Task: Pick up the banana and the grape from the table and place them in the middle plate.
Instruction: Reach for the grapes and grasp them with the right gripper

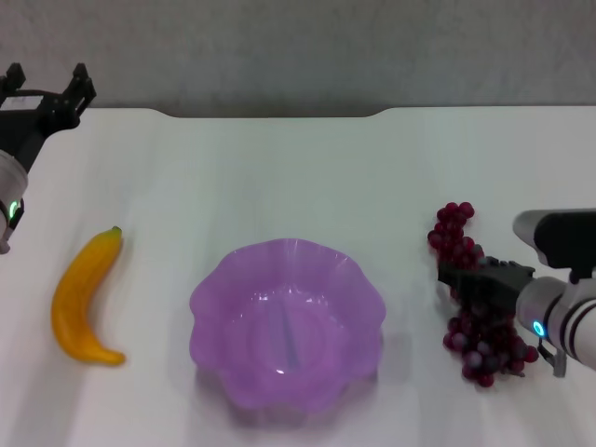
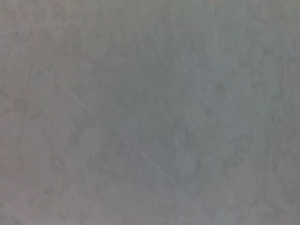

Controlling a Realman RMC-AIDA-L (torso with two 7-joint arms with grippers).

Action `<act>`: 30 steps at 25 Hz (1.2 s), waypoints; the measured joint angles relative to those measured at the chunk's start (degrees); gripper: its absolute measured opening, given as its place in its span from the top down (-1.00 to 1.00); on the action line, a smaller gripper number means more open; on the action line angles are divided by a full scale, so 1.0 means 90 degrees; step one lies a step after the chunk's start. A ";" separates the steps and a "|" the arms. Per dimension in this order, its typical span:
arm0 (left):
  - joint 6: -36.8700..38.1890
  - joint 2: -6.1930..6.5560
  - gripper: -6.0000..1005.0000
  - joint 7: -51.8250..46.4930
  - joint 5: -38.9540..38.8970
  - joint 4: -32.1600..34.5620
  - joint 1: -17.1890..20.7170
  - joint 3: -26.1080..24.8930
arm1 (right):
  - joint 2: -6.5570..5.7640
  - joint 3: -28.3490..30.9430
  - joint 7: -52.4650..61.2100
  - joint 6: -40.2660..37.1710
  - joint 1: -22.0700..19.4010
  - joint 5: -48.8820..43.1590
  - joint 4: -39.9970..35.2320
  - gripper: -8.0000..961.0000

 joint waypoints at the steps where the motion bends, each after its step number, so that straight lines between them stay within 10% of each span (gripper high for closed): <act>1: 0.0000 0.0000 -0.66 0.0000 0.0000 0.0000 0.0001 0.0000 | 0.0000 -0.0018 0.0056 -0.0070 -0.0049 0.0003 -0.0001 -0.58; 17: 0.0048 0.0000 -0.65 0.0000 0.0000 0.0007 0.0008 0.0000 | -0.0001 -0.0256 0.0308 -0.0480 -0.0139 0.0005 0.0058 -0.58; 30: 0.0050 0.0000 -0.65 0.0000 0.0000 0.0010 0.0017 0.0000 | -0.0011 -0.0719 0.0782 -0.0605 -0.0027 0.0010 0.0271 0.21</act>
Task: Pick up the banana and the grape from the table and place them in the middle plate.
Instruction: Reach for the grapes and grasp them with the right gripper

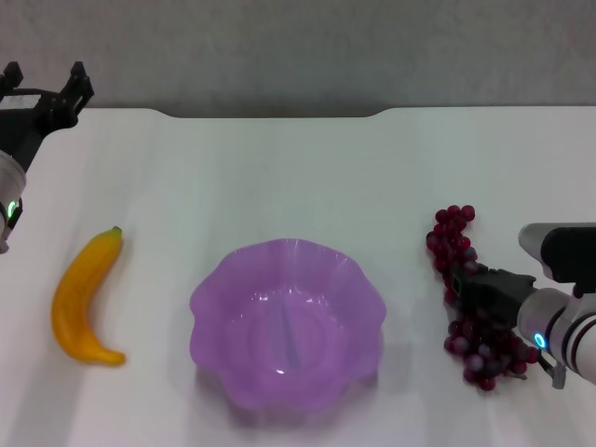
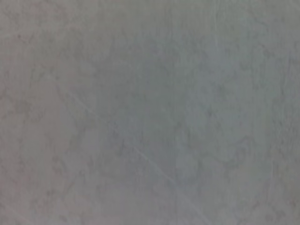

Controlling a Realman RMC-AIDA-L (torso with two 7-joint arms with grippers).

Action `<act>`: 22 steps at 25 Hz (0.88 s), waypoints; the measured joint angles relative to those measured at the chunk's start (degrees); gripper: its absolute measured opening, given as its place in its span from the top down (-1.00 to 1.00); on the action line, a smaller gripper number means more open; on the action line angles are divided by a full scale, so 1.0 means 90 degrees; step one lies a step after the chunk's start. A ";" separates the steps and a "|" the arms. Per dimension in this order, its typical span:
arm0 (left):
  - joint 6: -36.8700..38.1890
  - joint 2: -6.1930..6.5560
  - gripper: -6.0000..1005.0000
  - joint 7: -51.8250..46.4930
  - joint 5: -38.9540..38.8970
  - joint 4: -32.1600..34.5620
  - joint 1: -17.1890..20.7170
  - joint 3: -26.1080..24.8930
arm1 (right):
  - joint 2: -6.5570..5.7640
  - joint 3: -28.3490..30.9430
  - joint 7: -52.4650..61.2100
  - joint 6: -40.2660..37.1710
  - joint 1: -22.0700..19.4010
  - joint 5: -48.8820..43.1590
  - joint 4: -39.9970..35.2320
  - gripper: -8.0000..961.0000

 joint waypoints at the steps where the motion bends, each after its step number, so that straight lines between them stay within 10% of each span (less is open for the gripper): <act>1: 0.0000 0.0000 -0.65 0.0000 0.0000 0.0000 0.0000 0.0000 | 0.0000 -0.0006 0.0006 0.0000 0.0000 -0.0003 0.0008 0.22; 22: -0.0050 0.0010 -0.65 0.0001 0.0013 -0.0007 0.0018 0.0000 | -0.0014 -0.0596 0.0040 -0.0717 -0.0092 -0.0035 0.0062 0.36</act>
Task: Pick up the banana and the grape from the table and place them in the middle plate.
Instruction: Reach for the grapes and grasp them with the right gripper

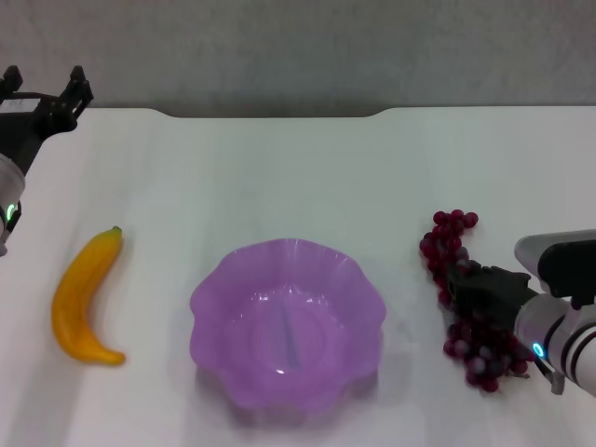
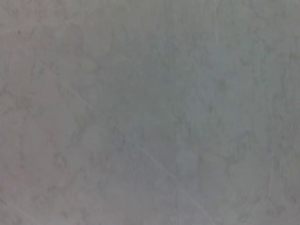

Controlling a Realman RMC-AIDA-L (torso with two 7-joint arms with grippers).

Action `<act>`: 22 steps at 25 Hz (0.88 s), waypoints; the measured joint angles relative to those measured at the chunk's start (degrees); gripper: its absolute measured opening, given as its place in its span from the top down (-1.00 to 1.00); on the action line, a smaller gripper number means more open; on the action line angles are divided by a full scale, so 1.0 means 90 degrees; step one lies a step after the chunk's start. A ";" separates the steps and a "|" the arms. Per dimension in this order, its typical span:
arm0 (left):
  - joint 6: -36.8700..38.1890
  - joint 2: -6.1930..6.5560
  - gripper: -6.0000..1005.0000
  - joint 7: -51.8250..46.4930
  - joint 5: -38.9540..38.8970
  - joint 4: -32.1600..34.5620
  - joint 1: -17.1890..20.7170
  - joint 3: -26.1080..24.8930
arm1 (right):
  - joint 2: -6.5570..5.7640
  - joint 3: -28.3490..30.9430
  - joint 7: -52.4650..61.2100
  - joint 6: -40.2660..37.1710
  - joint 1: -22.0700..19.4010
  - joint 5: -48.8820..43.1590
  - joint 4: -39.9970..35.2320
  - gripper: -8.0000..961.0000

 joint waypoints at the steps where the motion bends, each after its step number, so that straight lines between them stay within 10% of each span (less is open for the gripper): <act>1: 0.0000 0.0000 -0.65 -0.0001 -0.0001 -0.0002 -0.0005 0.0000 | 0.0000 0.0000 0.0000 0.0017 0.0008 0.0002 0.0000 0.37; 22: 0.0000 -0.0008 -0.65 -0.0001 -0.0011 -0.0019 -0.0013 0.0000 | -0.0006 0.0039 0.0000 0.0024 0.0025 0.0023 0.0016 0.42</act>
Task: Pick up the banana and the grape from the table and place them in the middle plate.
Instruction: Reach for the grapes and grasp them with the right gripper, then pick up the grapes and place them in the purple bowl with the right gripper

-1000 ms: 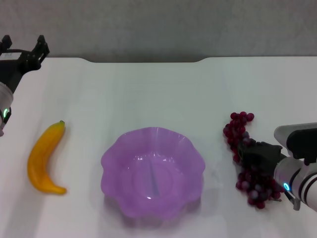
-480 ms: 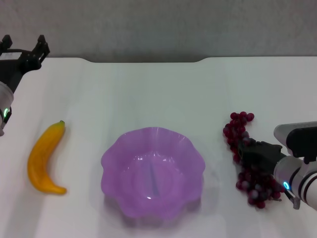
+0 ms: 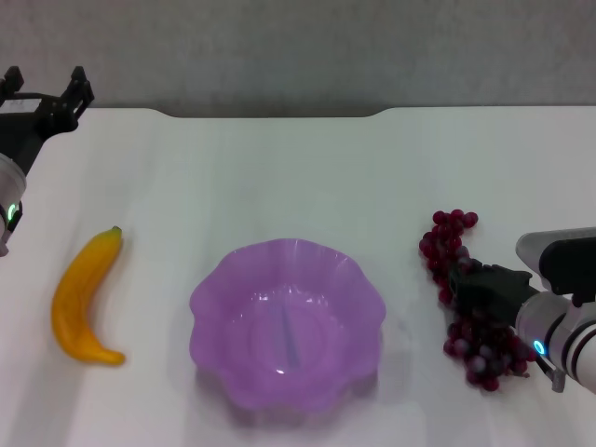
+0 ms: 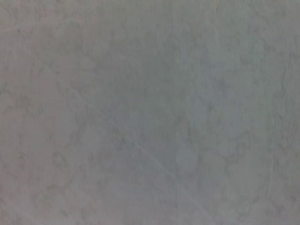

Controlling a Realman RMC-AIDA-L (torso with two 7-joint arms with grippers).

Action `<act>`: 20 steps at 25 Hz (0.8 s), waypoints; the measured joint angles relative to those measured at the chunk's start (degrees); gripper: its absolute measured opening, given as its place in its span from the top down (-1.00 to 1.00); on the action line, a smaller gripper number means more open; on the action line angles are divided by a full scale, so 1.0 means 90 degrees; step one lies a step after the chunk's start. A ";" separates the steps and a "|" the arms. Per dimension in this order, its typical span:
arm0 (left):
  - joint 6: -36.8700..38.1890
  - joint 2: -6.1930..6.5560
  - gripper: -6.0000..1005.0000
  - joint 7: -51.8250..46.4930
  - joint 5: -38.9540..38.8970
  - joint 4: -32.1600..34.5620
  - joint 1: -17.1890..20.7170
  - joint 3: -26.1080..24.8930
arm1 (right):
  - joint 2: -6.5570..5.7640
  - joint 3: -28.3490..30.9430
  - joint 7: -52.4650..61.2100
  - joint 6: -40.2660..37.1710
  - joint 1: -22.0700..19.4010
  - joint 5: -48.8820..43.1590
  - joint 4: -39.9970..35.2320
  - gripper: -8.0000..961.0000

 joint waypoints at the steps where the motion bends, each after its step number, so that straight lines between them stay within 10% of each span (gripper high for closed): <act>1: 0.0000 0.0000 -0.65 0.0000 -0.0001 0.0001 0.0000 0.0000 | 0.0000 -0.0002 0.0000 0.0000 0.0002 0.0000 0.0002 0.42; 20: 0.0000 -0.0002 -0.65 0.0000 0.0005 -0.0009 0.0008 0.0000 | 0.0000 0.0140 0.0020 -0.0108 -0.0014 0.0007 -0.0004 0.43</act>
